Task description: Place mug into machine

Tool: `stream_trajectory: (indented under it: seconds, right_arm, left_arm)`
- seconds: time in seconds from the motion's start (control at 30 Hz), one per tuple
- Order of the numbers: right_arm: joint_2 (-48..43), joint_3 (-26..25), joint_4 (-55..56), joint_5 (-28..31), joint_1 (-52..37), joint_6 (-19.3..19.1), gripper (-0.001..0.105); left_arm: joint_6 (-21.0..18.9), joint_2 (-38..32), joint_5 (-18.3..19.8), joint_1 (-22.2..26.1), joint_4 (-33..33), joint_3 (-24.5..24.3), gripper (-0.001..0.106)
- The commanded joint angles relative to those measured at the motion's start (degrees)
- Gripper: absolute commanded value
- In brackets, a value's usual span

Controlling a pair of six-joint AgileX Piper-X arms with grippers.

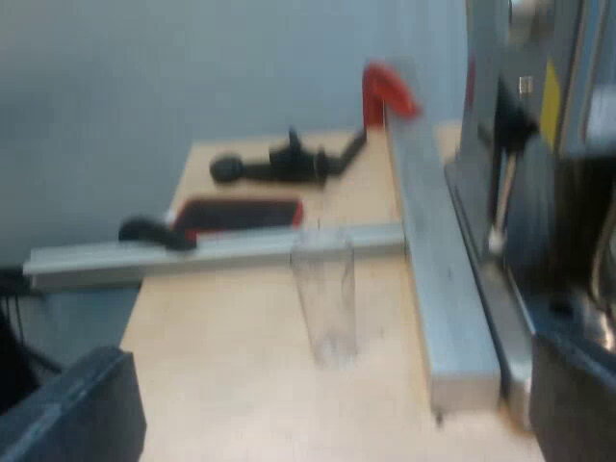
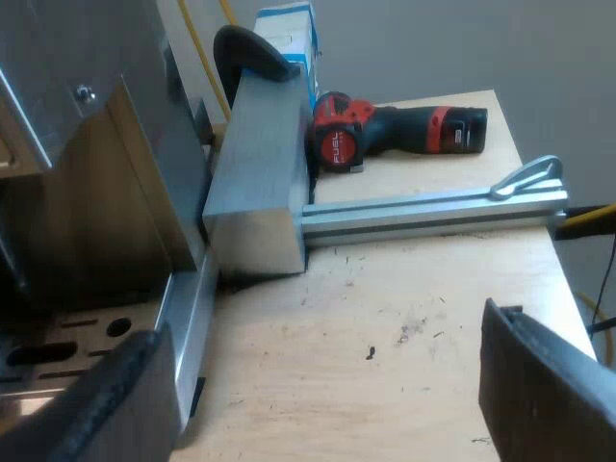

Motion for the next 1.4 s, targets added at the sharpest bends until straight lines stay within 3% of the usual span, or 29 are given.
stream_trajectory:
  seconds: [0.03, 0.43, 0.63, 1.4]
  right_arm:
    - [-2.65, 1.91, -1.64, -0.43, -0.13, -0.72, 0.067]
    - [-2.55, 11.04, -1.08, -0.43, -0.13, -0.72, 0.067]
    - [-2.55, 13.45, 1.02, -0.27, -0.13, -0.72, 0.067]
    - [-2.45, 13.44, 1.04, 0.81, -0.13, -0.72, 0.067]
  left_arm:
    - [-0.64, -7.87, -0.38, 0.11, -7.02, 2.89, 0.082]
    - [-0.64, -7.76, 2.48, 0.11, -9.35, 12.55, 0.082]
    - [-0.64, -7.76, 3.9, 0.11, -5.5, 15.4, 0.082]
    - [-0.52, -7.76, 4.77, 0.11, -7.26, 16.13, 0.082]
